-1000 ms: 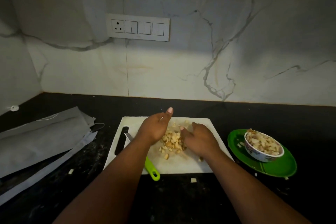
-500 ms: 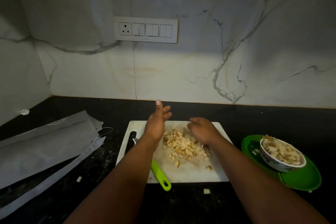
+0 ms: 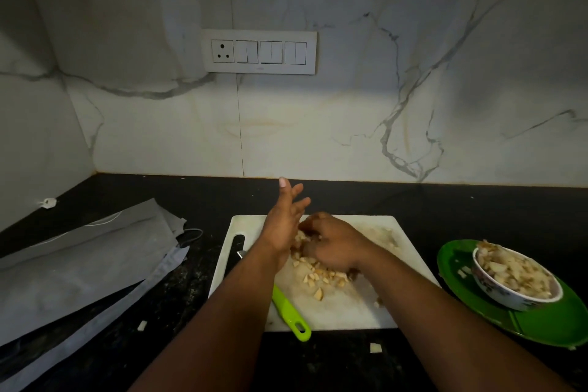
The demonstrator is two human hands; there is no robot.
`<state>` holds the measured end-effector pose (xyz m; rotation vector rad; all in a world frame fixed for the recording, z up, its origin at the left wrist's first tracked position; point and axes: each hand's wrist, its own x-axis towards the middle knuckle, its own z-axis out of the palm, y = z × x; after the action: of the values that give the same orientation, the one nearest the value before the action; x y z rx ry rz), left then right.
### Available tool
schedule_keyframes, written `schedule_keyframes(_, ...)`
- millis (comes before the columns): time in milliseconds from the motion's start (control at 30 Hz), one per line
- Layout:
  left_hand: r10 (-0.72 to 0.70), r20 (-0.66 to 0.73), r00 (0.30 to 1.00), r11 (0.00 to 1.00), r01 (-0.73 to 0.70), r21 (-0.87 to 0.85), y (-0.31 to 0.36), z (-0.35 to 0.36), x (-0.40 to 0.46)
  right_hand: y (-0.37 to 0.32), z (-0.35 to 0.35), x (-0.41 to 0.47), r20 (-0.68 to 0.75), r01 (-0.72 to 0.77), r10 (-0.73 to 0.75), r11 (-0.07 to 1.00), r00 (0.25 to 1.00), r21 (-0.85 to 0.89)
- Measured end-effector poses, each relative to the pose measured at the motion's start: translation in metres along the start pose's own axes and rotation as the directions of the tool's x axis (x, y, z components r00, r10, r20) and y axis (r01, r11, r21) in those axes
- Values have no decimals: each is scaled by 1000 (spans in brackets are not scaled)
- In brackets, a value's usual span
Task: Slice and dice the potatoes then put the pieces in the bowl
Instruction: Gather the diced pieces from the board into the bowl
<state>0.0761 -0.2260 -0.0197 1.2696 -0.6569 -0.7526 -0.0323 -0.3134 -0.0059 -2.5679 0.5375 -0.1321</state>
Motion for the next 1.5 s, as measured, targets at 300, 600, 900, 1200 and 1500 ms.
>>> schedule_keyframes(300, 39, -4, 999, 999, -39, 38, 5, 4, -6, -11, 12, -11, -92, 225, -248, 952, 964, -205)
schedule_keyframes(600, 126, 177, 976, 947, -172, 271, 5, 18, -17, 40, -20, -66, -129, 64, -56, 996, 990, 56)
schedule_keyframes(900, 29, 55, 998, 999, -31, 30, 1, 24, -15, 9, 18, -52, -145, 125, -127, 992, 981, -23)
schedule_keyframes(1200, -84, -62, 995, 970, 67, -235, -3, 15, -8, 8, 27, -27, -218, 160, -179, 982, 959, -100)
schedule_keyframes(1500, -78, -107, 991, 979, 56, -195, -4, 16, -9, 8, 37, -12, -290, 143, -184, 977, 939, -159)
